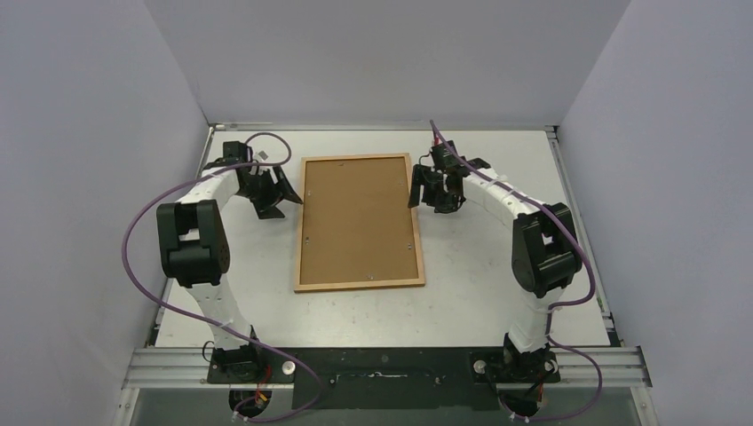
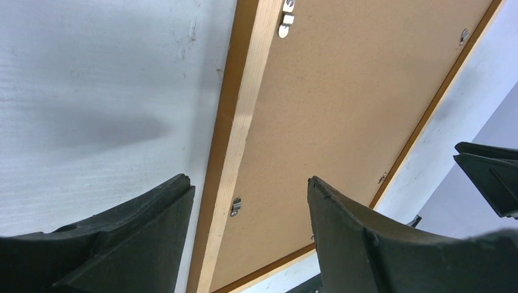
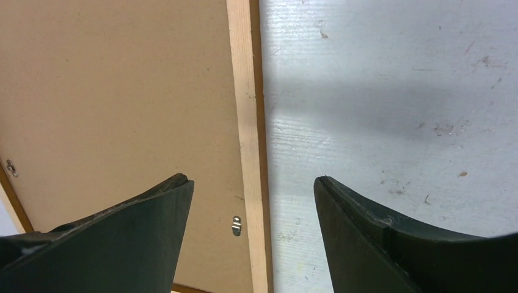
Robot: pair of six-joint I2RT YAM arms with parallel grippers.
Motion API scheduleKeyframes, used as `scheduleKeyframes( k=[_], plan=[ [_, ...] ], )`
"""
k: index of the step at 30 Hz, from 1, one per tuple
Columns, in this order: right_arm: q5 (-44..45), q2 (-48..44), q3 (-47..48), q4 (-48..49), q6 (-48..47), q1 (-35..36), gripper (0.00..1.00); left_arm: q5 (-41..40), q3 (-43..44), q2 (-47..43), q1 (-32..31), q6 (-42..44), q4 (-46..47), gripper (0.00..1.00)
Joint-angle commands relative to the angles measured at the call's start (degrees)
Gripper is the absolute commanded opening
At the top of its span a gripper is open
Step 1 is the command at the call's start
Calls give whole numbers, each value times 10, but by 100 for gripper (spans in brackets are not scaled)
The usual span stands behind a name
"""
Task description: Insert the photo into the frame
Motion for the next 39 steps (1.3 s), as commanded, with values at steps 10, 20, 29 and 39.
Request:
scheduleKeyframes(
  k=[10,20,29,39],
  plan=[
    [-15,40,8,-20,-33,28,64,-53,-36,-11,-42,-16,19,61],
    [19,68,11,-45,-31,60,41,-83,-52,-8,-76,-6,19,46],
    [95,68,13,-83,-38,89,38,-122,-84,-23,-84,-14,32,37],
    [121,-12,-11,-83,-13,106,62,-138,-96,-44,-84,-14,34,37]
  ],
)
